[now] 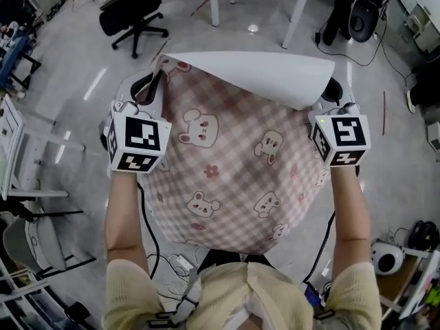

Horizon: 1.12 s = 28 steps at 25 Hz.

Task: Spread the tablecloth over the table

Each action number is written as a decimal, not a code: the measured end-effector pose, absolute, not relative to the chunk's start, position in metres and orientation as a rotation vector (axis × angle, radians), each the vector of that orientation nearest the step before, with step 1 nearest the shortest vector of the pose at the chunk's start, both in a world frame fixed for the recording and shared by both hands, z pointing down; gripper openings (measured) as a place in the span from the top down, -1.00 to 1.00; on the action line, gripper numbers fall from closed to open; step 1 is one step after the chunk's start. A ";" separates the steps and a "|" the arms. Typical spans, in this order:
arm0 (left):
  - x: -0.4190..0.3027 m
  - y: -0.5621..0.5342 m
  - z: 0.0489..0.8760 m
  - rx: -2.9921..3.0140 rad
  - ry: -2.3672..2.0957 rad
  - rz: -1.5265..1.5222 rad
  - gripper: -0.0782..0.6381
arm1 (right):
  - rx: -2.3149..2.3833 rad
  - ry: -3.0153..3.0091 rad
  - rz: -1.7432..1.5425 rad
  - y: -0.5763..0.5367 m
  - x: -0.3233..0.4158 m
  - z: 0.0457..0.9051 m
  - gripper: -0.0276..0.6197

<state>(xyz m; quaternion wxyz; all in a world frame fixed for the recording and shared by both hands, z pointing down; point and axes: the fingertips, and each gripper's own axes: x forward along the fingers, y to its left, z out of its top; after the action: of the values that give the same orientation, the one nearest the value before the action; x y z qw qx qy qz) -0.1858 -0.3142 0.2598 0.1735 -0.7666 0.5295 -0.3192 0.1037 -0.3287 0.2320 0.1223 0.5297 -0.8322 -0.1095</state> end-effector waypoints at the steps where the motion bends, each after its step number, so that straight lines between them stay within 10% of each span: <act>1: -0.186 -0.322 0.268 -2.185 1.496 -0.918 0.75 | 1.541 -2.423 -0.310 -0.335 0.103 0.239 0.85; 28: -0.197 -0.415 0.486 -2.372 1.326 -1.287 0.74 | 1.401 -2.285 -0.014 -0.417 0.087 0.428 0.84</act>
<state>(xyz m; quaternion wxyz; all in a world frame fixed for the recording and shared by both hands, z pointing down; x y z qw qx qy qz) -0.1975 -0.4152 0.4857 0.0677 -0.7871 0.4399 -0.4270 0.0874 -0.4174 0.4284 0.2285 0.5088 -0.8300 -0.0049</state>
